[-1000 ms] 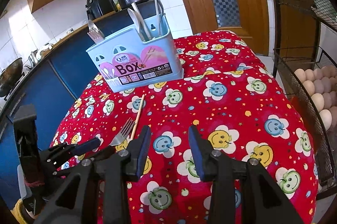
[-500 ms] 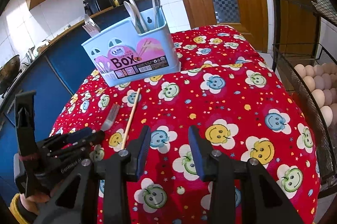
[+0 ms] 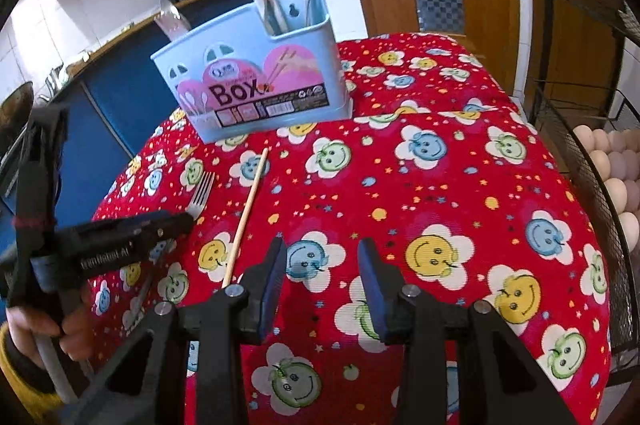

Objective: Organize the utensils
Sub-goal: 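Lower the left tool onto the metal fork and close it around the handle, then grasp the wooden chopstick with the right tool while the left tool lifts the metal fork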

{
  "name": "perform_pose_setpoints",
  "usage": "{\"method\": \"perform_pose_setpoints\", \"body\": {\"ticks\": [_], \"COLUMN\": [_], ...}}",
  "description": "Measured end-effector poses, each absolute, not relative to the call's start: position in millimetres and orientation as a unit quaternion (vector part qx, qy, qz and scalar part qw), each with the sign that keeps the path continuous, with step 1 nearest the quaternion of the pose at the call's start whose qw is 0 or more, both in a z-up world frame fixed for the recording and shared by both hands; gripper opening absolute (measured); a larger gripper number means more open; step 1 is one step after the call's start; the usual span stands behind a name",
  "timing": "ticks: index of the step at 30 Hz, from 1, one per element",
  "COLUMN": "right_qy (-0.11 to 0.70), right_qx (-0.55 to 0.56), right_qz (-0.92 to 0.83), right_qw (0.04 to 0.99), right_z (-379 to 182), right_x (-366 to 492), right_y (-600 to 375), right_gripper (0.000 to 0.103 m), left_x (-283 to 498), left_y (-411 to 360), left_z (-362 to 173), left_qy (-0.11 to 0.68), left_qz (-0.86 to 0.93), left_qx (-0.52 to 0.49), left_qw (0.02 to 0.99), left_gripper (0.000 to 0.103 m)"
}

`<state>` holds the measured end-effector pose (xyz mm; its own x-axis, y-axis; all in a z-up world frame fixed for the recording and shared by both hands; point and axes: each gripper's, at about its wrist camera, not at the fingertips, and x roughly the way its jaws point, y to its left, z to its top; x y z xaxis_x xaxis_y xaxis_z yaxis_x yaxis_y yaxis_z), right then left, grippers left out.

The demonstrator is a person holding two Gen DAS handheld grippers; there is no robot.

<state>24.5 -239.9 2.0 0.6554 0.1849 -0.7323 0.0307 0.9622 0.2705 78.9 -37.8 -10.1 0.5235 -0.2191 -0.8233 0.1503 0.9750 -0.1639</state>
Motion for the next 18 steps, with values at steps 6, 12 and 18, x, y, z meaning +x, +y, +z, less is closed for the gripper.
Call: {"method": "perform_pose_setpoints", "body": {"ticks": [6, 12, 18], "right_qy": [0.419, 0.429, 0.453], "right_qx": [0.119, 0.100, 0.037], "right_qz": [0.051, 0.060, 0.071], "right_qw": [0.898, 0.896, 0.888], "right_z": [4.2, 6.7, 9.2], "right_x": [32.2, 40.8, 51.8], "right_y": [-234.8, -226.1, -213.1], "right_gripper": [0.040, 0.040, 0.040], "left_x": [88.7, 90.7, 103.9], "left_y": [-39.0, -45.0, -48.9], "left_z": [-11.5, -11.7, -10.3], "left_qy": [0.499, 0.517, 0.549], "left_qz": [-0.122, -0.137, -0.151], "left_qx": [-0.034, -0.007, 0.013], "left_qw": [0.857, 0.845, 0.822], "left_gripper": [0.036, 0.026, 0.025]}}
